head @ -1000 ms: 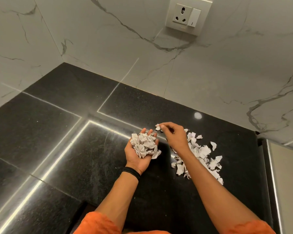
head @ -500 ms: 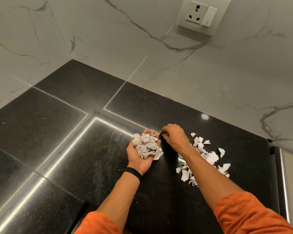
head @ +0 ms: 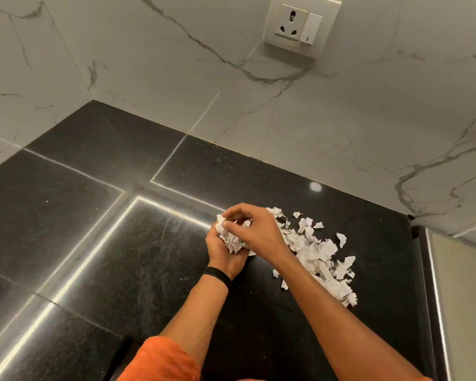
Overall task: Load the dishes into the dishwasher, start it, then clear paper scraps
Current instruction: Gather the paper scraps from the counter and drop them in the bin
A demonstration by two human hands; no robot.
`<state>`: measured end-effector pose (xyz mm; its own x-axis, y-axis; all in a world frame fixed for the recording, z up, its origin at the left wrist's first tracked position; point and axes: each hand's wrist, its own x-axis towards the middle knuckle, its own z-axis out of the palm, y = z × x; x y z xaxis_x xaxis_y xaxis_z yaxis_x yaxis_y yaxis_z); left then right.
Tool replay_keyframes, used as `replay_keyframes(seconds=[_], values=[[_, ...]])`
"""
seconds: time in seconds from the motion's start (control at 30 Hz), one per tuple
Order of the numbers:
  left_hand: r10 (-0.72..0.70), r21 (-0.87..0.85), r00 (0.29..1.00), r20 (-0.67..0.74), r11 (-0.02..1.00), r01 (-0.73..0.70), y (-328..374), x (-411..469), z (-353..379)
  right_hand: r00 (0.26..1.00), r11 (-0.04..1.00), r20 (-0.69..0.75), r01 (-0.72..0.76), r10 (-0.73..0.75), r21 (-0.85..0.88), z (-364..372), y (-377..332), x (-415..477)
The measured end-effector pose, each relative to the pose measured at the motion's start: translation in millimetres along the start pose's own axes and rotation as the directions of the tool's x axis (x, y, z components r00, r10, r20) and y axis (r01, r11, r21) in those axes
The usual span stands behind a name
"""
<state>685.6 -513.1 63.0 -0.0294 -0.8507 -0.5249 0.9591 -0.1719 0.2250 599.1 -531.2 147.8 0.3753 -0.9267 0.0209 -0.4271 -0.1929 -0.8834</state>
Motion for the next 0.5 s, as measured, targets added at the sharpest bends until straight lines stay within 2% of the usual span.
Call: replay_keyframes(seconds=[0.07, 0.17, 0.27, 0.37, 0.43, 0.5], values=[[0.0, -0.012, 1.0, 0.013, 1.0, 0.001, -1.6, -0.2, -1.4, 1.0, 0.998, 0.003, 0.001, -0.001, -0.066, 6.3, 1.7, -2.1], [-0.011, -0.032, 1.0, 0.018, 0.999, 0.012, -1.8, 1.0, -2.3, 1.0, 1.0, 0.004, 0.01, -0.01, -0.021, -1.1, 6.6, 0.0], [-0.01, -0.067, 1.0, 0.003, 0.998, 0.01, 0.9, 0.8, -1.6, 0.988, 0.998, -0.143, -0.059, 0.06, 0.012, -27.5, 24.3, 9.3], [-0.008, -0.057, 1.0, -0.016, 0.998, 0.007, 1.9, 2.8, -4.0, 0.956, 0.967, -0.25, -0.199, 0.155, -0.158, -58.1, 58.5, 20.4], [-0.007, -0.055, 1.0, -0.03, 0.998, 0.005, 2.5, 3.5, -3.9, 0.951, 0.913, -0.233, -0.27, 0.204, -0.306, -72.2, 77.4, 27.7], [-0.001, -0.058, 0.999, -0.044, 0.998, -0.001, 2.4, 5.5, -3.2, 0.965, 0.86, -0.146, -0.262, 0.22, -0.437, -77.1, 87.6, 36.3]])
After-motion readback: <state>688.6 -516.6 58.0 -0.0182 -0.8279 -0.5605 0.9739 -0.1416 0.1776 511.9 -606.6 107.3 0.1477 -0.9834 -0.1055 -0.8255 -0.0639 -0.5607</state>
